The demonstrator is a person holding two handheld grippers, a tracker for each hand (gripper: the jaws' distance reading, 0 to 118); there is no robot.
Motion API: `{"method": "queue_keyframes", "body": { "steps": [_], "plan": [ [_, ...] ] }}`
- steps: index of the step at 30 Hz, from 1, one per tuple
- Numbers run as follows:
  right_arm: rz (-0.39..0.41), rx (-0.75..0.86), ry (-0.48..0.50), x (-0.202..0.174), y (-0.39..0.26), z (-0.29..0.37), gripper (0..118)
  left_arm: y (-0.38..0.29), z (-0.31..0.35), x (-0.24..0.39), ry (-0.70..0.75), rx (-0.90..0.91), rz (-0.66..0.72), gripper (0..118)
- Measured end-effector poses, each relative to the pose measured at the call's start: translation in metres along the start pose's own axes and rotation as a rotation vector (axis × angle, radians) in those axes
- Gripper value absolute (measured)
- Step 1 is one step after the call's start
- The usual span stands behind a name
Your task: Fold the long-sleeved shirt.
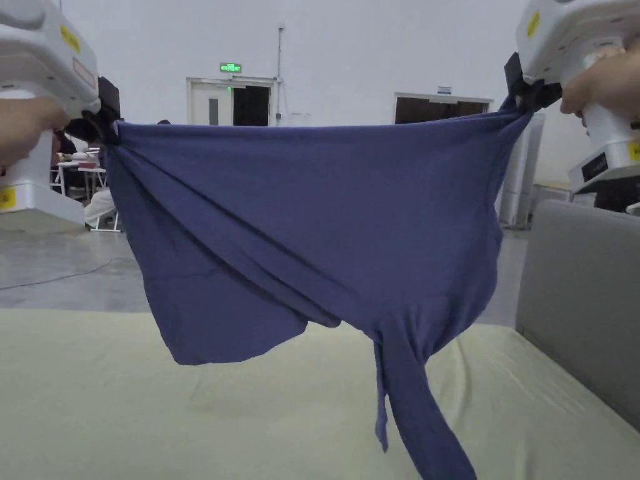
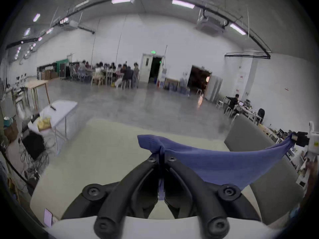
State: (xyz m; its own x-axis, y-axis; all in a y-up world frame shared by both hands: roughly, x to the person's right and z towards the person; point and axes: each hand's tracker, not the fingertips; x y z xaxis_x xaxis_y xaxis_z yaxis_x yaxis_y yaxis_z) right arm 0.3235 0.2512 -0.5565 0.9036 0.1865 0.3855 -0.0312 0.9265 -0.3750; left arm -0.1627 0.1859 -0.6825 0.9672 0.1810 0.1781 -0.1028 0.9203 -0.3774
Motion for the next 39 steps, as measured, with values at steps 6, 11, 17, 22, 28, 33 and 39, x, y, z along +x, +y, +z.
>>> {"method": "queue_keyframes", "body": {
  "steps": [6, 11, 17, 22, 28, 33, 39],
  "plan": [
    [-0.039, 0.011, -0.026, 0.006, 0.01, -0.007, 0, -0.003, 0.009, 0.026, 0.026, 0.035, -0.024, 0],
    [0.005, -0.149, 0.037, -0.002, -0.064, -0.043, 0, -0.066, -0.024, 0.012, 0.025, -0.125, -0.055, 0],
    [0.109, -0.353, 0.181, -0.024, -0.248, -0.078, 0, -0.207, -0.056, -0.018, 0.022, -0.403, -0.161, 0],
    [0.106, -0.521, 0.279, -0.028, -0.411, -0.054, 0, -0.337, -0.051, -0.055, 0.01, -0.622, -0.191, 0],
    [0.121, -0.638, 0.347, -0.013, -0.542, 0.013, 0, -0.463, 0.014, -0.096, -0.009, -0.804, -0.16, 0],
    [0.148, -0.683, 0.37, -0.014, -0.595, 0.078, 0, -0.521, 0.079, -0.102, -0.033, -0.849, -0.189, 0],
    [0.132, -0.743, 0.357, -0.007, -0.631, 0.118, 0, -0.556, 0.127, -0.124, -0.048, -0.882, -0.176, 0]
  ]
}}
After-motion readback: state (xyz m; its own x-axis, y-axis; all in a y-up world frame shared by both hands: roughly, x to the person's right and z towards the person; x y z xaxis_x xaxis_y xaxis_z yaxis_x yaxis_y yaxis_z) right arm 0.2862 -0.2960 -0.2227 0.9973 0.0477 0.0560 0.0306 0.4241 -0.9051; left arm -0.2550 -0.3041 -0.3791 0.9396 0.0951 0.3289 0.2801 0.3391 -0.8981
